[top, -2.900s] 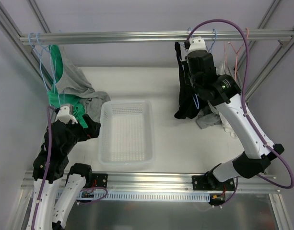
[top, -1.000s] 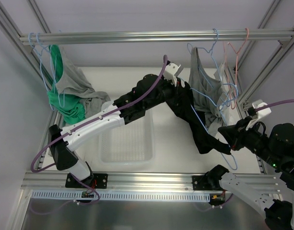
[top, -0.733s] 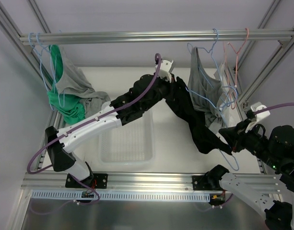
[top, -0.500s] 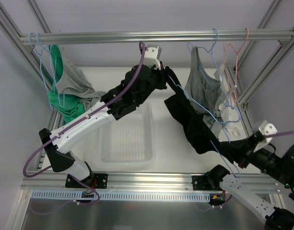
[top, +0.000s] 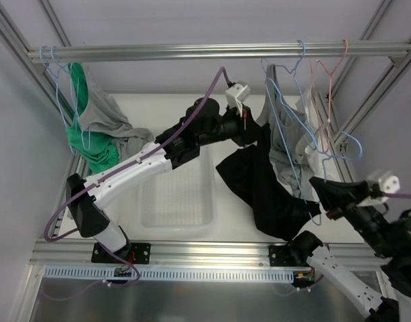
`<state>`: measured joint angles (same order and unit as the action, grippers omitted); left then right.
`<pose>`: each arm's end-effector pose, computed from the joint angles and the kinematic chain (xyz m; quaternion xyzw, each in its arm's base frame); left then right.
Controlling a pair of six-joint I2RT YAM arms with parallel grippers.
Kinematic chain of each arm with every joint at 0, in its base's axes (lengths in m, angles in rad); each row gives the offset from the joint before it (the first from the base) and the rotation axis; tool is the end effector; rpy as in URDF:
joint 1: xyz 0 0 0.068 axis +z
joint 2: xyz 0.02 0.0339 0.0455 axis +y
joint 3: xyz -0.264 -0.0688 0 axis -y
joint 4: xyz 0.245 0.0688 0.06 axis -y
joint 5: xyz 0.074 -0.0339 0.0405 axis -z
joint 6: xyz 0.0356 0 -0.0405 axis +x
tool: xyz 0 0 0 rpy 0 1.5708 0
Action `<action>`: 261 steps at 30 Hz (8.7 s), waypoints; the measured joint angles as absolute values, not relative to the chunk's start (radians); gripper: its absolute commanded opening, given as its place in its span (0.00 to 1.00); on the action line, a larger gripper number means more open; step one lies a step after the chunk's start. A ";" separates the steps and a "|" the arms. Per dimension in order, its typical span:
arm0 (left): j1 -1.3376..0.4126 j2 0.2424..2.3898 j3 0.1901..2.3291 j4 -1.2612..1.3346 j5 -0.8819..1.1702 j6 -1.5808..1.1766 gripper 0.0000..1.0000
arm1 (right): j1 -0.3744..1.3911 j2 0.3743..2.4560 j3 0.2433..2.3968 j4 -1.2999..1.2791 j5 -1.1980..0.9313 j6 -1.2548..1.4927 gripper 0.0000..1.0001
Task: Remove the tank top from the hanger
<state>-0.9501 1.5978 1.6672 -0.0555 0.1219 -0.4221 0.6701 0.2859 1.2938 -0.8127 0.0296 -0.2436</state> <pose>0.2156 -0.3090 0.4558 0.2248 0.6653 -0.4833 0.5228 -0.0352 -0.0293 0.4484 -0.2697 0.5747 0.1543 0.7570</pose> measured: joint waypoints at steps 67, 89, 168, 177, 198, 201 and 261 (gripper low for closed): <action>-1.198 0.936 0.929 -0.186 -0.323 -0.405 0.99 | 0.572 1.584 2.089 -0.904 0.271 -0.145 0.00; -1.198 1.546 1.220 -0.154 -0.234 -0.364 0.99 | 0.582 0.915 1.588 -0.894 0.193 -0.075 1.00; -0.928 0.947 0.846 -0.564 -0.535 -0.670 0.99 | 0.575 0.959 1.798 -1.021 0.264 -0.209 0.91; -0.928 0.793 0.947 -0.573 -0.361 -0.613 0.99 | 0.367 1.329 2.003 -1.060 0.193 -0.296 0.79; -0.928 0.763 1.009 -0.567 -0.156 -0.468 0.99 | 0.291 1.438 1.934 -0.881 0.101 -0.352 0.10; -0.928 0.746 1.009 -0.567 -0.143 -0.460 0.99 | 0.289 1.438 1.932 -0.865 0.089 -0.340 0.00; -1.132 1.948 2.307 -0.341 0.075 -0.045 0.00 | 0.286 0.575 1.779 -1.126 -0.145 -0.152 0.00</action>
<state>-1.1324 1.9484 2.3070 -0.3412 0.0753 -0.0448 0.2855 0.5751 1.7790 -1.1259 -0.1448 -0.1524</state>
